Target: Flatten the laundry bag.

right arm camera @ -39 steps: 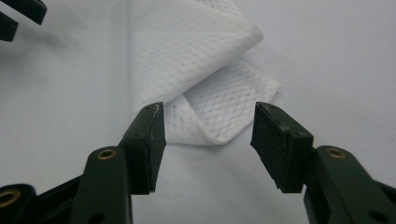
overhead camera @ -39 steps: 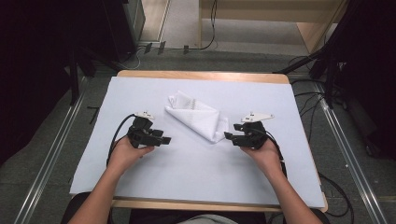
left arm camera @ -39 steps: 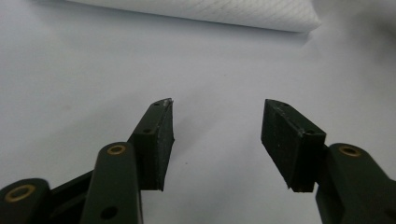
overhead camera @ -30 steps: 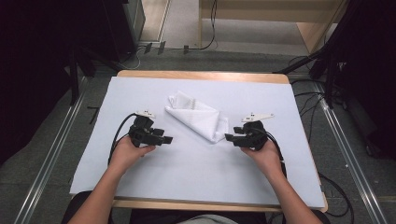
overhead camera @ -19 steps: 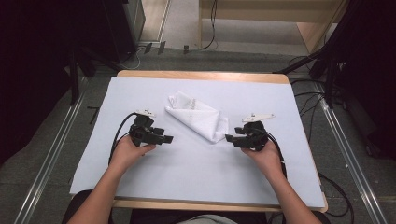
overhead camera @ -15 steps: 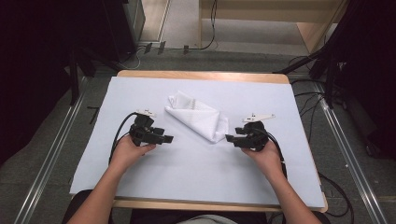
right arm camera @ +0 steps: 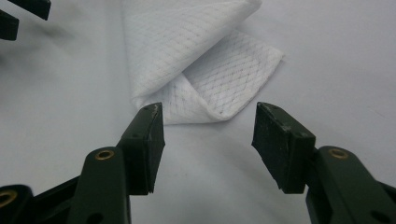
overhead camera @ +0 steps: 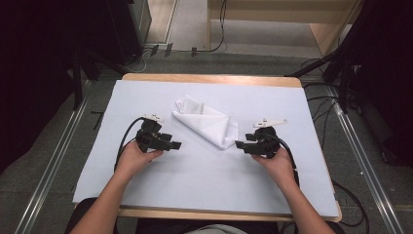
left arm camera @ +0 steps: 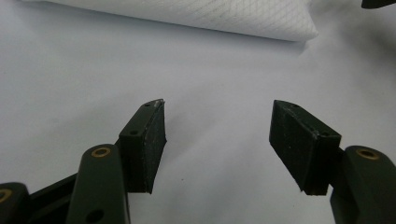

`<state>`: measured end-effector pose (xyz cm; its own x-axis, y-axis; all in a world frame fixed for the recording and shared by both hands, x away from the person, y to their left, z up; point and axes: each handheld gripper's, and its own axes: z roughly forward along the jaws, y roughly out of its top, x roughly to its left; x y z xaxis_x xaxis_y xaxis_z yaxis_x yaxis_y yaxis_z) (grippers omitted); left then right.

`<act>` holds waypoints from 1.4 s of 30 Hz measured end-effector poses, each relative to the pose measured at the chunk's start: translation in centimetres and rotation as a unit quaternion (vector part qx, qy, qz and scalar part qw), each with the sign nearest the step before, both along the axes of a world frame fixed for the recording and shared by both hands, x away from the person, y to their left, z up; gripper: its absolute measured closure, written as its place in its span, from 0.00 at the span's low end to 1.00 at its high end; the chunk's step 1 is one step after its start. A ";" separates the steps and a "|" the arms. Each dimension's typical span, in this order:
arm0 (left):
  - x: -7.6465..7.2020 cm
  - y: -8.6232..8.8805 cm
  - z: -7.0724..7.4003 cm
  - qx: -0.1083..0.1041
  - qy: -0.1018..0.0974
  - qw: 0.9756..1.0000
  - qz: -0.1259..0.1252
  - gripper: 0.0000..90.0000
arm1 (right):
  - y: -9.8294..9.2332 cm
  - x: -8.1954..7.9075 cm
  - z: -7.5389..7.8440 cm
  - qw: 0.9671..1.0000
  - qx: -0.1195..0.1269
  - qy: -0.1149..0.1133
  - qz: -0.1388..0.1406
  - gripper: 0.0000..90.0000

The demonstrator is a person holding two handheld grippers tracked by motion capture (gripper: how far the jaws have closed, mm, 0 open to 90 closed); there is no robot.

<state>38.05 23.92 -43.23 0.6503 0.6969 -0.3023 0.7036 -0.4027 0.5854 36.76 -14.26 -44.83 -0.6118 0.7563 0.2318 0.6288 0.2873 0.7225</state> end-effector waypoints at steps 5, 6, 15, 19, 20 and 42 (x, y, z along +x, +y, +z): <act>0.0 0.0 0.0 0.001 0.000 1.000 0.001 0.41 | 0.1 0.0 0.0 1.000 -0.003 -0.002 0.001 0.50; 0.0 0.0 0.0 0.002 -0.002 1.000 0.001 0.41 | 0.1 0.0 0.0 1.000 -0.003 -0.002 0.001 0.50; 0.0 0.2 0.1 0.001 -0.001 1.000 0.003 0.41 | 0.2 -0.1 0.1 1.000 -0.004 0.000 0.000 0.51; 0.1 0.2 0.1 0.001 -0.002 1.000 0.005 0.41 | 0.3 -0.1 0.1 1.000 -0.002 -0.001 0.003 0.51; 0.1 0.2 0.1 0.002 -0.003 1.000 0.006 0.41 | 0.3 0.0 0.1 1.000 -0.003 -0.005 0.004 0.52; -0.7 1.3 1.7 0.005 -0.010 1.000 0.026 0.41 | 0.8 3.3 1.7 1.000 -0.012 0.013 -0.001 0.98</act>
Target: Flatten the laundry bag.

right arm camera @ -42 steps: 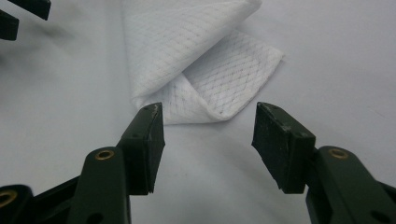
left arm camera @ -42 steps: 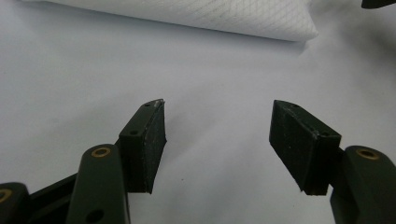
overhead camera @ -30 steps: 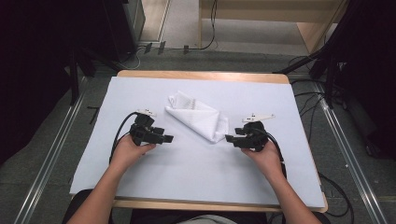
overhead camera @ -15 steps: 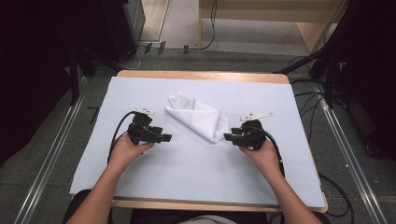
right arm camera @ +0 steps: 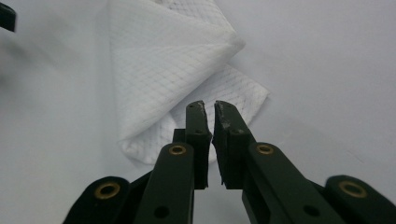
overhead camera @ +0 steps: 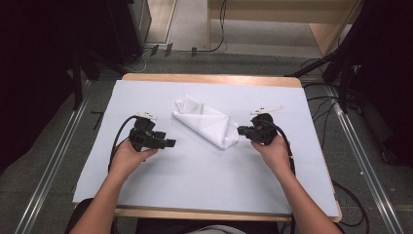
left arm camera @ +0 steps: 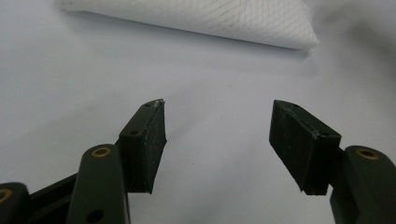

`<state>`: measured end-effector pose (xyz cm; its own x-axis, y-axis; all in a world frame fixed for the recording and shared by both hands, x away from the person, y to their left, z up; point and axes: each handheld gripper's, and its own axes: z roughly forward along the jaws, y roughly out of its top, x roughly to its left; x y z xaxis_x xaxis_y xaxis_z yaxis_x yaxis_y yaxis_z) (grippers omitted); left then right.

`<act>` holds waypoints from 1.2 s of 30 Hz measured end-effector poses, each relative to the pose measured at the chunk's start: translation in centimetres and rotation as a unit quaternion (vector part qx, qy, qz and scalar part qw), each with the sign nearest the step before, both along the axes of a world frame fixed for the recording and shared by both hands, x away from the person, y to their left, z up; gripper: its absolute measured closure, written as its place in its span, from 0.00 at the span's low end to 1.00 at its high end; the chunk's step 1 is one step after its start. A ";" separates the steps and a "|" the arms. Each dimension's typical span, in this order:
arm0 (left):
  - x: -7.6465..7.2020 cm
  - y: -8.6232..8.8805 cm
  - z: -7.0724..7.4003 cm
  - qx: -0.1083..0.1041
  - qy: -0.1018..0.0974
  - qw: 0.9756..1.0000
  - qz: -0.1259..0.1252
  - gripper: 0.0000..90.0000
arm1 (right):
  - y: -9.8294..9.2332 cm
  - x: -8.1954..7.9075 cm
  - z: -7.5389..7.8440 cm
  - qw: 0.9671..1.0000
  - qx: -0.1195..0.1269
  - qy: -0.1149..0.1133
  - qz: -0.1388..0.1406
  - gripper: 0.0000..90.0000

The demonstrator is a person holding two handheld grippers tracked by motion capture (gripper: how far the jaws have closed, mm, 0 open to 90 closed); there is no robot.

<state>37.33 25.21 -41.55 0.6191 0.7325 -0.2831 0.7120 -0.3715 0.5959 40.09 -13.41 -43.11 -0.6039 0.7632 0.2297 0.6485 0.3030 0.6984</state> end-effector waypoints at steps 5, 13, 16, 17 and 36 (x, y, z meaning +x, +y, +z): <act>0.0 0.2 0.0 -0.002 -0.004 1.000 0.003 0.41 | 1.0 1.8 -0.6 1.000 0.005 0.011 -0.004 1.00; -0.4 0.5 0.1 -0.006 -0.009 1.000 0.004 0.41 | 1.5 3.9 -2.1 1.000 -0.001 0.022 -0.013 1.00; -0.6 0.8 0.1 -0.007 -0.010 1.000 0.010 0.41 | 1.7 4.1 -2.5 1.000 -0.010 0.023 -0.009 1.00; -0.7 0.9 0.1 -0.008 -0.008 1.000 0.014 0.41 | 1.9 4.1 -2.7 1.000 -0.010 0.022 -0.005 1.00; -0.8 2.0 -0.2 -0.011 -0.003 1.000 0.025 0.41 | 3.4 4.6 -3.7 0.999 -0.009 0.026 0.019 1.00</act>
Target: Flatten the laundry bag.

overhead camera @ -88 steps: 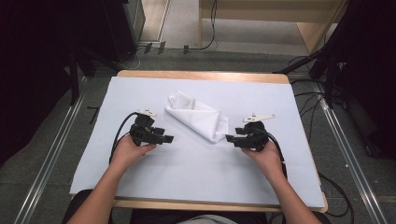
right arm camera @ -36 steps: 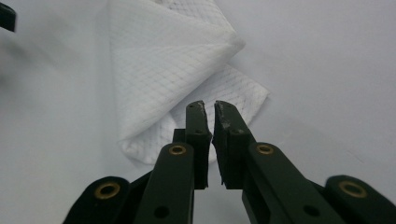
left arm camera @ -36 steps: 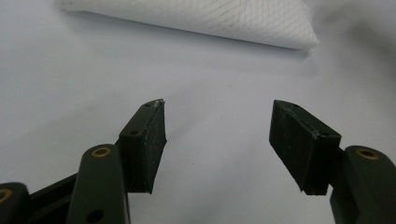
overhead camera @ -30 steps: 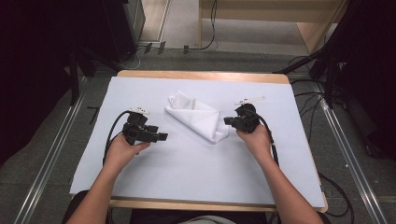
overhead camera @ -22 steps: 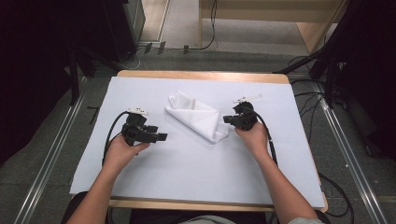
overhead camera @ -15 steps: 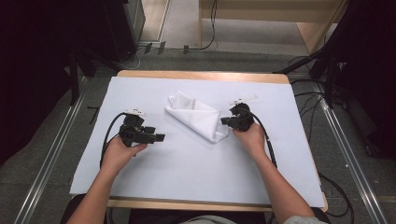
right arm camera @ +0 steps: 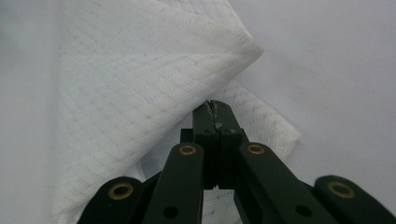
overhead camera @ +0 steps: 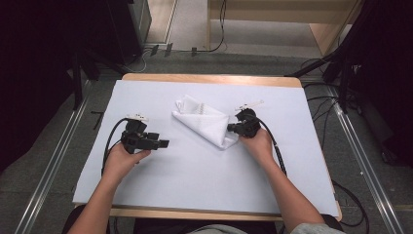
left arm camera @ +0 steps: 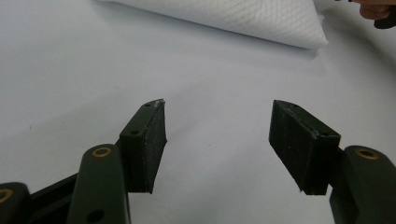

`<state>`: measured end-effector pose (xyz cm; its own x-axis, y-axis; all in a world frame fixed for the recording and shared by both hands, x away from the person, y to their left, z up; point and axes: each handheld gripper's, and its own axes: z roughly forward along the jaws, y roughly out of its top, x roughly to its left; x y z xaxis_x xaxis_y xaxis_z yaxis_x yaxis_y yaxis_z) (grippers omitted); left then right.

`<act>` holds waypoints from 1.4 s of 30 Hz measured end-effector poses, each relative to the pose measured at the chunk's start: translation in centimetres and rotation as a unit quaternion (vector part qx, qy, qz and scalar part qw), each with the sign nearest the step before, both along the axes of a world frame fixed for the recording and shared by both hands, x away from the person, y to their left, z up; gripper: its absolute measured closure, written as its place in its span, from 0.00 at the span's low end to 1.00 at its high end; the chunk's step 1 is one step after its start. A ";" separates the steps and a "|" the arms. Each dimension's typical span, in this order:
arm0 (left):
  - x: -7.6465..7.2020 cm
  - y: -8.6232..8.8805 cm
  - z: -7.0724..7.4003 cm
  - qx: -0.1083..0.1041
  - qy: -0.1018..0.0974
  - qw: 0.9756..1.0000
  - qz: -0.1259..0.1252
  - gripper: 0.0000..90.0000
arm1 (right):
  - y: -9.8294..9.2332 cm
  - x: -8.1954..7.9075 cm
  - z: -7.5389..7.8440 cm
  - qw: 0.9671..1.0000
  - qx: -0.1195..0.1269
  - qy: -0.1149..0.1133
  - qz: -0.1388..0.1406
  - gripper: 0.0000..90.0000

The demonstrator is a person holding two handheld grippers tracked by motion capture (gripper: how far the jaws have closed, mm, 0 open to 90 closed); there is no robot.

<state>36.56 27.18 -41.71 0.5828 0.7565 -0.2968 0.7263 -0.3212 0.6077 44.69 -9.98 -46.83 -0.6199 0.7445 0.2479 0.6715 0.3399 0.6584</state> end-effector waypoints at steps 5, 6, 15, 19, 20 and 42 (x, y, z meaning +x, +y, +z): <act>0.1 0.1 -0.1 0.005 0.006 1.000 0.000 0.41 | 0.1 -0.4 1.0 1.000 0.023 -0.013 0.005 1.00; 0.1 0.1 -0.2 0.006 0.007 1.000 0.000 0.41 | 0.1 -0.4 1.0 1.000 0.023 -0.013 0.005 1.00; 0.4 1.0 -0.3 0.012 0.007 1.000 0.014 0.41 | 1.1 -1.6 2.6 0.998 0.033 -0.030 0.032 1.00; 0.6 1.8 -0.4 0.010 0.014 1.000 0.026 0.41 | 1.7 -2.1 3.0 0.998 0.038 -0.033 0.044 1.00; 0.6 2.2 -0.4 0.015 0.013 0.999 0.030 0.41 | 1.9 -2.2 3.1 0.998 0.039 -0.032 0.047 1.00; 0.7 3.9 -0.1 -0.013 -0.003 0.999 0.048 0.41 | 1.9 -2.1 3.0 0.998 0.021 -0.025 0.047 0.97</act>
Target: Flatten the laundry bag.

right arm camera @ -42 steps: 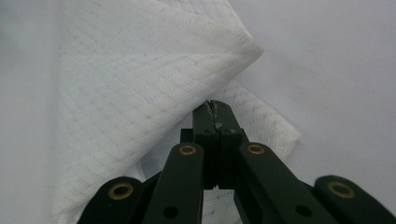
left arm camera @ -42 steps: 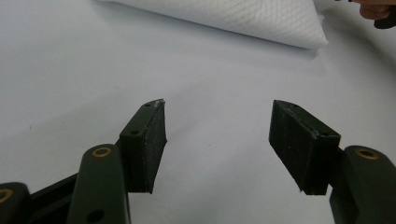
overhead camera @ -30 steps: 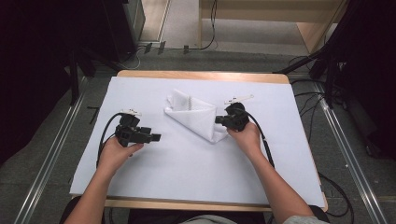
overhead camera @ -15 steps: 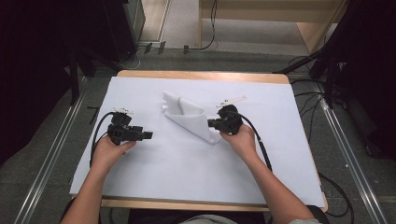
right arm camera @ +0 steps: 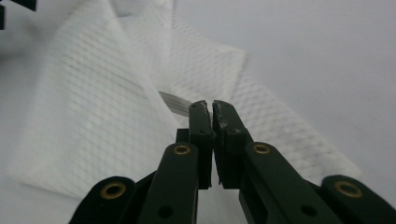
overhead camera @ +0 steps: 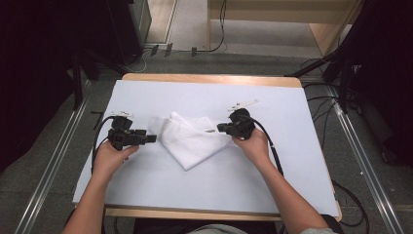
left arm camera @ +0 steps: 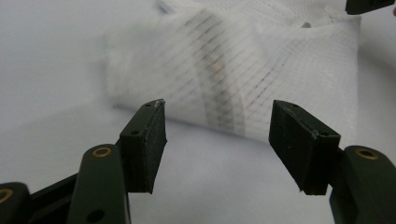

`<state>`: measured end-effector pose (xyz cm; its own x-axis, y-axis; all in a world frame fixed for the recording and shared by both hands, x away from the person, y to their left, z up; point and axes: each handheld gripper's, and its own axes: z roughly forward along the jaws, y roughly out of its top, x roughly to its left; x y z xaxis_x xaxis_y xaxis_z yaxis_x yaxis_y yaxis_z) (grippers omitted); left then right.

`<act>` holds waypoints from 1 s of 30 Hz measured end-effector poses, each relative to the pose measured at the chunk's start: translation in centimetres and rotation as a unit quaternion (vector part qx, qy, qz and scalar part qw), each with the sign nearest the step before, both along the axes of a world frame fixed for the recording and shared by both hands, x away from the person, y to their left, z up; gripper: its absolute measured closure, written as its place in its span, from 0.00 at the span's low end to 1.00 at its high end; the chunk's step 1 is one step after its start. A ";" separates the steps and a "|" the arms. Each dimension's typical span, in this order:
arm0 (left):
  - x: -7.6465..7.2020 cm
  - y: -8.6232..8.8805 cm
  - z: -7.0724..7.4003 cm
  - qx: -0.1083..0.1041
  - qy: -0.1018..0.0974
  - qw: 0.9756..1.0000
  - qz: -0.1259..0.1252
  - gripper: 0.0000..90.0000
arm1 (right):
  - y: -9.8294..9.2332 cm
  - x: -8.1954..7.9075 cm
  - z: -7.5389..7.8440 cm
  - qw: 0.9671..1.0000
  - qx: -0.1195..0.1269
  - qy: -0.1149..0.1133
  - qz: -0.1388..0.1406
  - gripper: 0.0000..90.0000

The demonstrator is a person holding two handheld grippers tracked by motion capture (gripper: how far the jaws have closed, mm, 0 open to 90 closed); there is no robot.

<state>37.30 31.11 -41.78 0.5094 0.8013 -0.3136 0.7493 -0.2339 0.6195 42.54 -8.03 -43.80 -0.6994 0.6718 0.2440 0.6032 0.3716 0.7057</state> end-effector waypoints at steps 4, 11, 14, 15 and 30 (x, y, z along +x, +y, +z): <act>0.0 0.0 0.1 -0.007 -0.003 1.000 -0.003 0.42 | -1.6 1.1 -0.6 0.999 -0.012 0.007 -0.030 0.92; -0.1 -0.1 0.0 -0.005 -0.003 1.000 -0.002 0.42 | -4.2 2.5 -1.4 0.997 -0.024 0.002 -0.074 0.83; 0.0 -0.1 0.0 -0.008 -0.004 1.000 -0.004 0.42 | -4.7 3.0 -2.0 0.996 -0.031 0.005 -0.086 0.79; 0.1 -0.1 -0.1 -0.008 -0.003 1.000 -0.005 0.42 | -4.9 3.2 -2.3 0.996 -0.029 0.008 -0.089 0.78; 0.4 0.1 -0.4 -0.007 0.001 1.000 0.002 0.42 | -3.8 3.2 -3.1 0.996 -0.055 0.009 -0.074 1.00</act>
<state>37.69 31.25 -42.14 0.5048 0.7992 -0.3263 0.7519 -0.2214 0.6209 45.72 -11.82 -46.95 -0.5873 0.7903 0.1748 0.6697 0.3532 0.6532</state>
